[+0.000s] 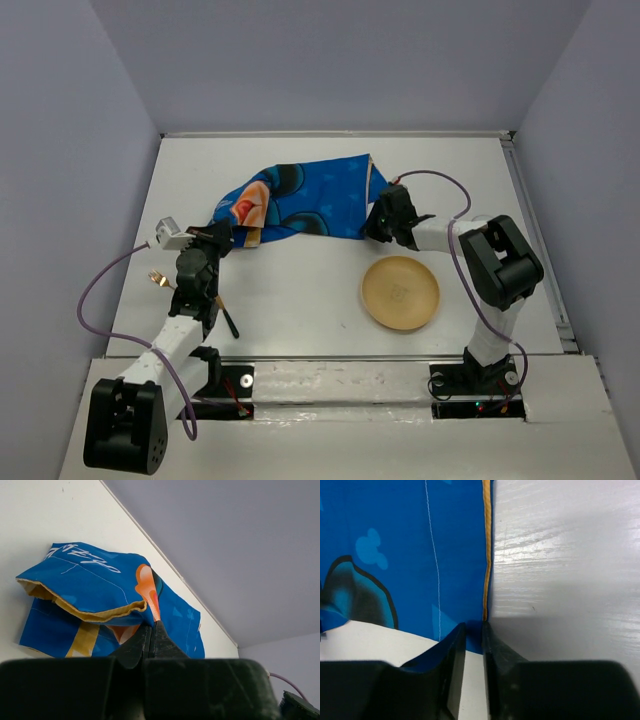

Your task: Set the dinner table for one person

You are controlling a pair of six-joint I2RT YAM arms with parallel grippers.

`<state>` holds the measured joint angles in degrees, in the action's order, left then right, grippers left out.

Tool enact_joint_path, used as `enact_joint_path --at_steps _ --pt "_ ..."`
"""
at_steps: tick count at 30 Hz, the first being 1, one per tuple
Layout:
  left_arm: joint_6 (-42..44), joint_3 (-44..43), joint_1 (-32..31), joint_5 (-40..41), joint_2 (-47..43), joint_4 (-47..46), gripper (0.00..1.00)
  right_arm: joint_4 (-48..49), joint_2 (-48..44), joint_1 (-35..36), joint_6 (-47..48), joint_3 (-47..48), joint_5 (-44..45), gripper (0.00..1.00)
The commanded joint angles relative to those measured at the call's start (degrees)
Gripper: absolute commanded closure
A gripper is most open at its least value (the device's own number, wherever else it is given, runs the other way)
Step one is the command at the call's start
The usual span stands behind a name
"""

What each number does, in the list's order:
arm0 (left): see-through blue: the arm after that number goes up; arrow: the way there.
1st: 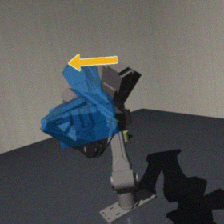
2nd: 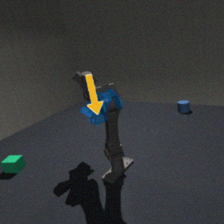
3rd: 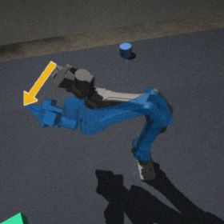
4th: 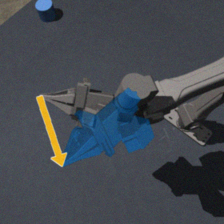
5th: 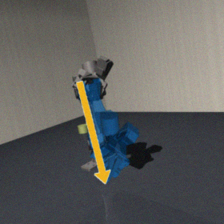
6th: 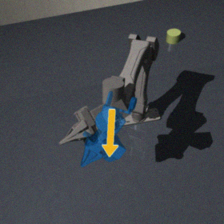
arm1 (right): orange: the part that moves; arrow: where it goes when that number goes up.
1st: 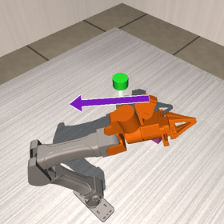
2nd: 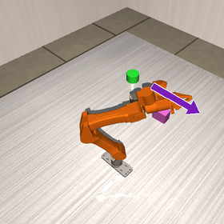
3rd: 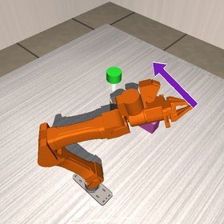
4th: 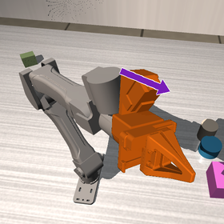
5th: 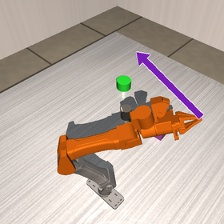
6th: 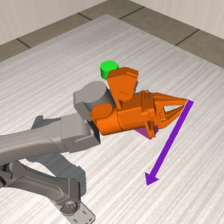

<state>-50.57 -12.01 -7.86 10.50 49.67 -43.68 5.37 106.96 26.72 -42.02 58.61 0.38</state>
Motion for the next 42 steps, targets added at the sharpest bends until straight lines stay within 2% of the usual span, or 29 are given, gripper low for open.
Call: enact_joint_path --at_steps 1,2,6,12,15,16,19,27,34,38,41,42 --pt "0.29 -0.56 0.21 0.31 -0.36 -3.6 1.0 0.43 0.71 0.44 1.06 -1.04 0.14 0.81" --pt "0.29 -0.56 0.21 0.31 -0.36 -3.6 1.0 0.43 0.62 0.44 1.06 -1.04 0.06 0.88" --pt "0.29 -0.65 0.21 0.4 -0.19 -3.6 1.0 0.96 -0.78 0.44 0.89 -1.39 0.76 0.99" --pt "0.64 -1.52 0.21 -0.13 -0.71 -3.17 1.0 5.44 -7.45 0.44 3.6 -3.68 3.39 1.0" --pt "1.87 -4.49 0.21 -1.18 -3.87 -0.19 1.0 5.1 -16.93 0.44 7.99 -4.2 6.98 1.0" --pt "2.92 -5.73 0.21 -1.53 -4.84 1.65 1.0 4.4 -22.87 0.44 10.27 -4.12 7.96 1.0" --pt "5.03 -10.82 0.21 -2.07 -10.1 6.93 1.0 -0.42 -33.61 0.44 14.14 -1.49 11.99 1.0" --pt "12.76 -27.43 0.56 -0.92 -15.31 19.42 1.0 -14.14 -49.1 0.44 20.83 9.58 19.38 1.0" --pt "16.02 -34.3 0.74 0.91 -13.29 22.41 1.0 -16.26 -51.15 0.44 25.14 16.18 23.69 1.0" --pt "16.46 -36.59 1.53 -0.39 -8.73 21.71 1.0 -16.09 -46.85 -0.87 27.16 19.87 24.32 1.0" --pt "15.07 -39.57 2.76 -2.15 -0.84 20.4 1.0 -16.0 -38.44 -4.74 27.08 24.87 20.37 1.0" --pt "15.06 -40.8 3.28 -3.02 1.46 20.39 1.0 -15.91 -38.4 -5.97 26.9 26.45 18.62 1.0"
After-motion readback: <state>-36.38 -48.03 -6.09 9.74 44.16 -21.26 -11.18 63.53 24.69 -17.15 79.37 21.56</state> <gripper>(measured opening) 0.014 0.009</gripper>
